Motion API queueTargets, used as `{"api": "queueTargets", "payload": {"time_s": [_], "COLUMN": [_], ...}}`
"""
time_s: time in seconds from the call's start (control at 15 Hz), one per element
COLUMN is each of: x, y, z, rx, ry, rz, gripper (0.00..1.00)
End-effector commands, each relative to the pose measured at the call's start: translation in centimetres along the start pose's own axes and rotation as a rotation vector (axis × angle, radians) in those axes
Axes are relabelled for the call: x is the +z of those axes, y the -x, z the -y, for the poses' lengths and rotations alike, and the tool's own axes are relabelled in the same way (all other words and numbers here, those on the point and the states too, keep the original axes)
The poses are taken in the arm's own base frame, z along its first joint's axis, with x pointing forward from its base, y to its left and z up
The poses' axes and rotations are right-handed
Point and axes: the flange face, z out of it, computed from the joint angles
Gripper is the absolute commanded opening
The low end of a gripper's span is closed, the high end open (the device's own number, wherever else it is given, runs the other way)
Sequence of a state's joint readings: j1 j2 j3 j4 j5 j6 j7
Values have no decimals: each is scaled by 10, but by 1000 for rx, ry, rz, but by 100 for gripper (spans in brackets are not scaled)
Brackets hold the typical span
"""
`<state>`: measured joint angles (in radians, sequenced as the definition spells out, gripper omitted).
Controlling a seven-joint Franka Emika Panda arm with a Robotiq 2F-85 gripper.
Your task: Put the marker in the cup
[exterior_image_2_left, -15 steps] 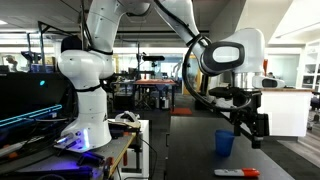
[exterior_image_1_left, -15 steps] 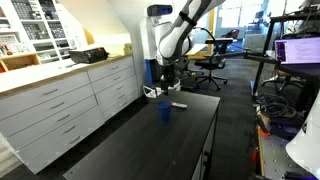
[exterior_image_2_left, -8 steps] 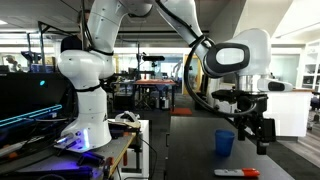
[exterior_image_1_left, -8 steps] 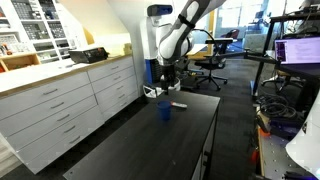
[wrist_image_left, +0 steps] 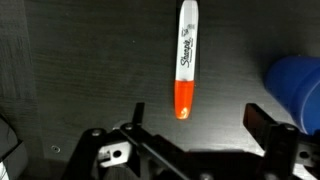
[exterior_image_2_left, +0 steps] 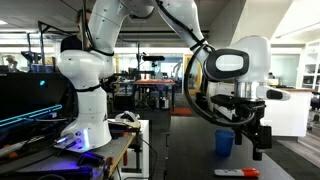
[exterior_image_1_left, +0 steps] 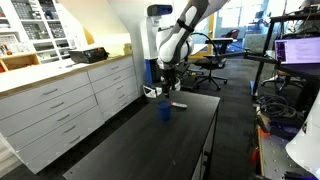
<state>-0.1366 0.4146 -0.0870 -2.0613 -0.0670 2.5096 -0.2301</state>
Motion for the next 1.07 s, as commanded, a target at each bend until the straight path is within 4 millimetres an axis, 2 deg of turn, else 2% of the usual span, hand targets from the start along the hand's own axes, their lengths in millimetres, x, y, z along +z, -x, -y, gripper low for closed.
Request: {"api": "queueTargets", "payload": {"time_s": [0.0,1.0], "x": [7,35], "y": [-3,-1], "z": [-3,-7], "rx": [-19,-81], "ry": [-33,-75], "rz": [-12,3], "gripper": [100,100]}}
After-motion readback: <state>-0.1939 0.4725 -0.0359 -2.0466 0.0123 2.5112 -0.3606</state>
